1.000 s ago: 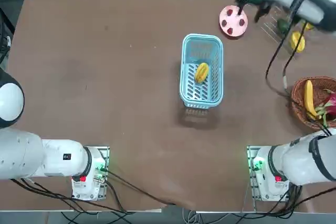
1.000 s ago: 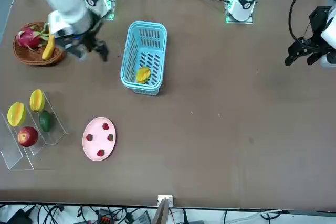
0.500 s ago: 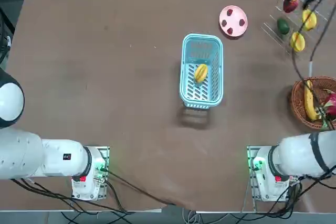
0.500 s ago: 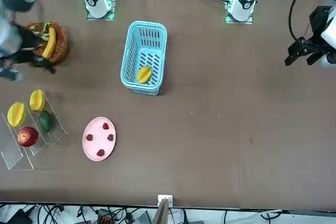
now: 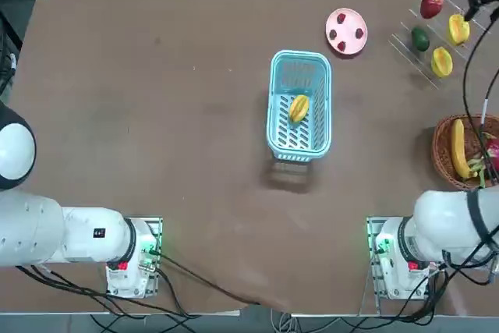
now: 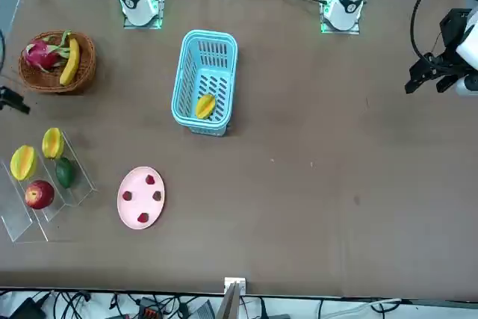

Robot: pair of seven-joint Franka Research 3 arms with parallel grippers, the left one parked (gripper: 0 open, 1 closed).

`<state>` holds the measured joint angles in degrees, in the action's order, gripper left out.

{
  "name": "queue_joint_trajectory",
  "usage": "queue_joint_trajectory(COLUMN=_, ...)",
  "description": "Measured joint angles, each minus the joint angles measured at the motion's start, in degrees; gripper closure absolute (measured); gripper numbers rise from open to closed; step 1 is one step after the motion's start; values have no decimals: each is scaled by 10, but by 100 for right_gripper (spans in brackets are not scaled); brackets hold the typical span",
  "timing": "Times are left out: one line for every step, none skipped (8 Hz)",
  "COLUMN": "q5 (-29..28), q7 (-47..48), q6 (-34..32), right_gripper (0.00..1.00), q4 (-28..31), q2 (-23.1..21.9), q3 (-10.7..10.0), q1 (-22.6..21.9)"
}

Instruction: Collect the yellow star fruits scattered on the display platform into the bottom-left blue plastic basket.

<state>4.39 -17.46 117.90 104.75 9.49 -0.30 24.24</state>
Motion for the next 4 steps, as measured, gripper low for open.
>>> queue_joint_trajectory(q5=4, q7=-25, q6=34, right_gripper=0, q4=-2, q2=26, q3=1, q1=10)
queue_joint_trajectory(q5=15, q7=-52, q6=60, right_gripper=0, q4=-7, q2=49, q3=3, q1=11)
queue_joint_trajectory(q5=25, q7=-71, q6=76, right_gripper=0, q4=-15, q2=71, q3=4, q1=13)
queue_joint_trajectory(q5=28, q7=-93, q6=83, right_gripper=0, q4=-35, q2=97, q3=4, q1=20)
